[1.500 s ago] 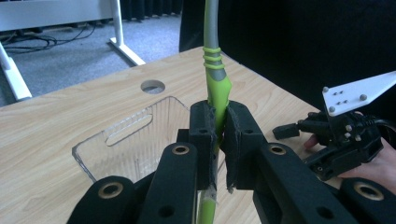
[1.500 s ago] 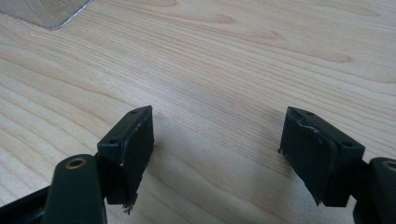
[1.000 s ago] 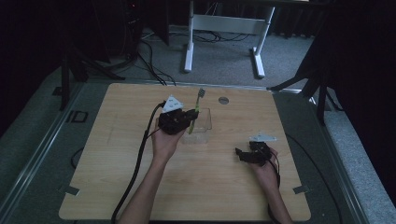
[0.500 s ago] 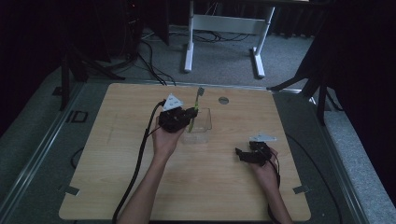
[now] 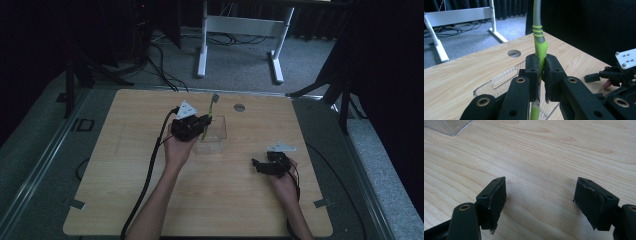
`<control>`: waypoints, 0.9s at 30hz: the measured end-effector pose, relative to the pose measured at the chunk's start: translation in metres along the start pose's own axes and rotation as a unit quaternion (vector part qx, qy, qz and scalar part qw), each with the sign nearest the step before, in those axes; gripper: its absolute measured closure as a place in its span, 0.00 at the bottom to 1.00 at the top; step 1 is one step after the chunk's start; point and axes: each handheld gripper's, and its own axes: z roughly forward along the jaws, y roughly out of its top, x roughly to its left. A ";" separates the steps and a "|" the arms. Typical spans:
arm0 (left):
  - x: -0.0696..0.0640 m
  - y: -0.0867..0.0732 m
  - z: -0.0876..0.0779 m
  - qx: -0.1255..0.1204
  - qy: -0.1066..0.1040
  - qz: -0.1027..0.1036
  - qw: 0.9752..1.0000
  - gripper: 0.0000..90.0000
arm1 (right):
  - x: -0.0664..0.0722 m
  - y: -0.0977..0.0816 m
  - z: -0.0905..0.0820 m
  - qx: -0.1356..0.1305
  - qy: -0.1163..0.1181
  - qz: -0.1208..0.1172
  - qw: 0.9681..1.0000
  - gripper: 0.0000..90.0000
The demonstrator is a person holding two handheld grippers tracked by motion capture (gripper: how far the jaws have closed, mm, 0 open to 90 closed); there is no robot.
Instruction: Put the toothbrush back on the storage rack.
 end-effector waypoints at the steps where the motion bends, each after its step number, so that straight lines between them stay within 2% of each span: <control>1: 0.001 0.000 0.001 0.000 0.000 0.000 1.000 0.91 | 0.000 0.000 0.000 0.000 0.000 0.000 1.000 0.29; 8: 0.003 -0.004 0.006 0.013 0.004 0.009 1.000 0.91 | 0.000 0.000 0.000 0.000 0.000 -0.001 1.000 0.29; 27: 0.009 -0.010 0.013 0.036 0.009 0.006 0.999 0.91 | 0.000 0.000 0.000 0.000 0.000 0.000 1.000 0.29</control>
